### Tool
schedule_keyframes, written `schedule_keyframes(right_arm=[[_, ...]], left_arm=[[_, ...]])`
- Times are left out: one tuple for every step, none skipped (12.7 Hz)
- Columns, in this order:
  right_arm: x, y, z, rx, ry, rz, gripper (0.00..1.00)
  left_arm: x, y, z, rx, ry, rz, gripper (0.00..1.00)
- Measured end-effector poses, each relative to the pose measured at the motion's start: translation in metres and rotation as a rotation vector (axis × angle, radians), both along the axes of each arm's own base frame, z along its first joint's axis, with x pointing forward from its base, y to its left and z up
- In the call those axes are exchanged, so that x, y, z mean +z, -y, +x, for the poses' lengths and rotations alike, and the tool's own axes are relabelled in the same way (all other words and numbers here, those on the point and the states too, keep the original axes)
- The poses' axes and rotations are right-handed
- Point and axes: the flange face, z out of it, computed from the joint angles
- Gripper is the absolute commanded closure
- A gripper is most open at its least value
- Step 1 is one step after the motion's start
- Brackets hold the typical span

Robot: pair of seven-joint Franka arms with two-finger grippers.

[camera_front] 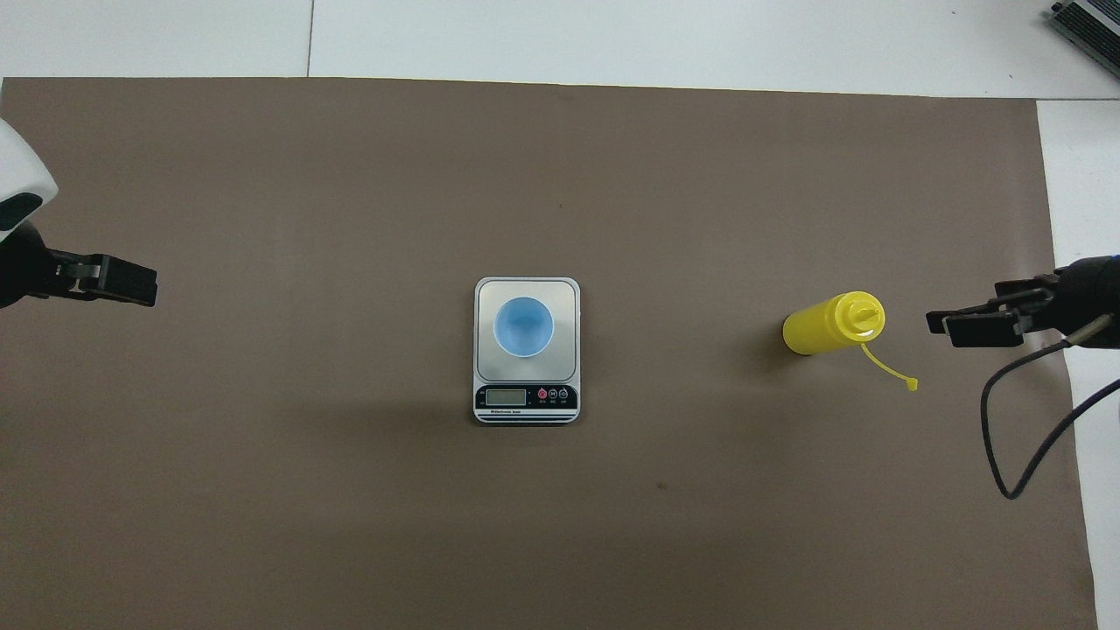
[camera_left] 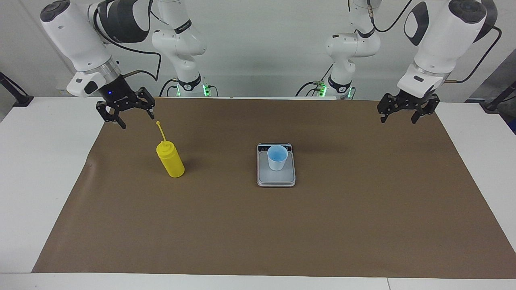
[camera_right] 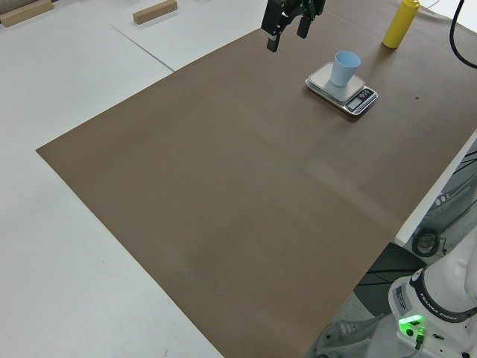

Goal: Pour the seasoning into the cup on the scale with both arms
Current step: 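Release the cup and withdraw the left gripper to rest, then reach the right gripper to the yellow bottle and grasp it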

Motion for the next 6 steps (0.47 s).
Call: schedule_keyframes(right_arm=[[-0.009,0.003,-0.004,0.033,0.028,0.034,0.0],[-0.021,0.012,-0.007,0.069,0.069,0.075,0.0],[-0.036,0.024,-0.011,0.095,0.106,0.114,0.0],[-0.052,0.034,-0.015,0.124,0.138,0.161,0.0],[-0.069,0.043,-0.019,0.156,0.167,0.198,0.0],[-0.087,0.054,-0.022,0.191,0.195,0.233,0.0]], left_arm=[[0.005,0.001,-0.001,-0.002,0.001,-0.002,0.0],[0.011,0.002,-0.003,-0.003,-0.001,-0.008,0.0],[0.018,0.003,-0.004,-0.002,0.003,-0.02,0.0],[0.024,0.003,-0.005,-0.002,0.009,-0.032,0.0],[0.028,0.003,-0.005,0.0,0.015,-0.039,0.0],[0.03,0.002,-0.005,0.002,0.018,-0.046,0.0]])
